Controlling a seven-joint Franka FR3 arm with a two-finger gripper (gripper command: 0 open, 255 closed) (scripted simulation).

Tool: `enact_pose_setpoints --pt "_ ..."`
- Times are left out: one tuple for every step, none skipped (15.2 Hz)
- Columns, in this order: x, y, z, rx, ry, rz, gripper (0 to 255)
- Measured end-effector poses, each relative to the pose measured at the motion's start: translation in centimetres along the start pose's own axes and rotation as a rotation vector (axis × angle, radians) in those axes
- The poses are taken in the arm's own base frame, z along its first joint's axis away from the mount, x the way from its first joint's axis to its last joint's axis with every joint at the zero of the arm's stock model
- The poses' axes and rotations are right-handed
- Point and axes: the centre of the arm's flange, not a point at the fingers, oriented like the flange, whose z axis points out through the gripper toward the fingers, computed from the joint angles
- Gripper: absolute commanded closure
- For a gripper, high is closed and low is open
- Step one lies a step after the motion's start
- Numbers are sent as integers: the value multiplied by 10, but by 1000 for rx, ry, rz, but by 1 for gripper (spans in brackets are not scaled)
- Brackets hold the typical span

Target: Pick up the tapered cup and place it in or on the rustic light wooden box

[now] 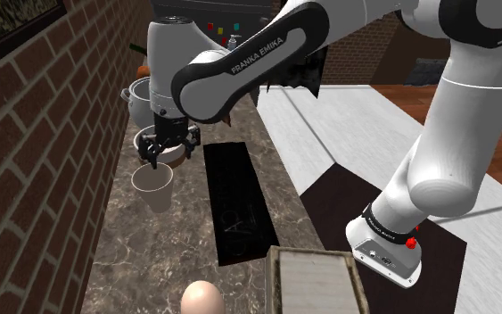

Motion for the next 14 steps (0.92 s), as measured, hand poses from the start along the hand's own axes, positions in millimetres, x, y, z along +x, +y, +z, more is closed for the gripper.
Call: enact_pose_setpoints --pt "0 -2 6 0 0 0 0" --pt "0 -1 10 0 0 0 0" --pt "0 -2 16 0 0 1 0" --pt "-1 -2 22 0 0 1 0" --pt "-1 -2 27 0 0 1 0" --pt "-1 -2 31 0 0 1 0" --pt "-1 -2 34 0 0 1 0" --pt "0 -2 35 0 0 1 0" --pt "0 -2 35 0 0 1 0" --pt "0 -2 36 0 0 1 0" --pt "0 -2 36 0 0 1 0" --pt "0 -2 36 0 0 1 0" --pt "0 -2 36 0 0 1 255" --pt "0 -2 36 0 0 1 255"
